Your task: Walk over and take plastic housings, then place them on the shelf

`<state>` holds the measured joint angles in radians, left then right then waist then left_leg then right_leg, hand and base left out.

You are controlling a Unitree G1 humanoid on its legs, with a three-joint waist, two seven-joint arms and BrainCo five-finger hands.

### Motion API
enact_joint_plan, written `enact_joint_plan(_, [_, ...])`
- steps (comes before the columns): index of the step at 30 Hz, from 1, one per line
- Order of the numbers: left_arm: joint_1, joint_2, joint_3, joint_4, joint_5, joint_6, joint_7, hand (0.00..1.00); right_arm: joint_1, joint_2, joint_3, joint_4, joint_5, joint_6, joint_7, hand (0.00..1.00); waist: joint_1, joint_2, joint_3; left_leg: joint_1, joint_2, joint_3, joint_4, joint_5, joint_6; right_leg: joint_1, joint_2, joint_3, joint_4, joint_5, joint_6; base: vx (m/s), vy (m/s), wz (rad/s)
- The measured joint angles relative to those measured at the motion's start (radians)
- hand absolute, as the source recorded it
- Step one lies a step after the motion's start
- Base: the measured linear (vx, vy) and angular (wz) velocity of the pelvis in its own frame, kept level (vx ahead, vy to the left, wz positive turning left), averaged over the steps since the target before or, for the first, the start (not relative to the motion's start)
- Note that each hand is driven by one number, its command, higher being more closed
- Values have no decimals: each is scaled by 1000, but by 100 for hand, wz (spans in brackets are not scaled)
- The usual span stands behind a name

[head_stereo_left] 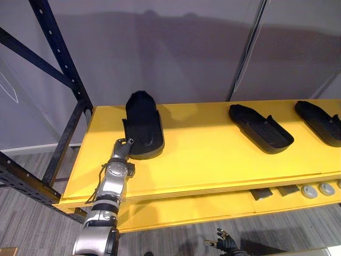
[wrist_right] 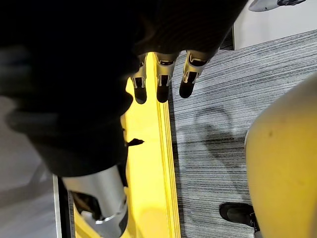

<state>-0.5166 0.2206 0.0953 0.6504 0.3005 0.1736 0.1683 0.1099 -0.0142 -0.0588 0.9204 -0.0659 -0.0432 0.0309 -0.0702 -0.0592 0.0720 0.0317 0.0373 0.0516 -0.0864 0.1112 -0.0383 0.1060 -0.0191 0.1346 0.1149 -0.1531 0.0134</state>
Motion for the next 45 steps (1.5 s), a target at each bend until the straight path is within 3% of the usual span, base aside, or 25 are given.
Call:
enact_joint_plan(15, [11,-20,1,-72,-1,0,8,0,-2,5,-3,5,0,1,0,0,15,-19,17,13,-4,5,0,-4,-1,7,-5,9,-2,-1,2,-45,6,-2])
enact_joint_plan(22, [164,-126,-6,-429,-3,-9,71,0,2,11,-19,11,0,1,5,0,40,-25,22,-12,-7,-8,19,-16,2,8,-9,-3,-1,0,1,4,2,6])
enact_joint_plan(26, [237,-173,-56,-647,22,-16,98,0,12,14,-18,-5,0,1,5,0,41,-23,20,-42,-1,-10,119,-81,5,29,-11,7,0,0,1,-10,4,0])
enact_joint_plan(28, [288,-191,-127,-800,67,-54,109,0,23,14,-18,-21,0,1,5,0,49,-19,19,-75,6,-9,186,-123,1,26,-9,14,1,0,1,-43,29,-5])
enact_joint_plan(29, [318,-205,-167,-868,85,-79,109,100,35,13,-17,-34,0,0,5,0,54,-17,17,-88,12,-9,217,-142,1,25,-5,17,5,0,1,-52,28,-6])
enact_joint_plan(35, [504,-258,-285,-975,91,-201,91,100,54,11,-6,-54,0,-5,-4,0,61,2,0,-140,49,-15,321,-196,-10,21,27,20,17,2,-1,-41,7,-3])
enact_joint_plan(42, [684,-268,-341,-979,45,-233,57,100,66,11,4,-66,4,-13,-20,0,68,9,-4,-178,77,-25,376,-215,-22,11,53,11,18,1,-1,-41,-15,1])
enact_joint_plan(45, [693,-268,-346,-939,36,-240,42,100,78,11,4,-74,4,-15,-32,0,90,9,-5,-202,82,-17,406,-227,-17,0,55,7,19,-1,1,-17,20,1])
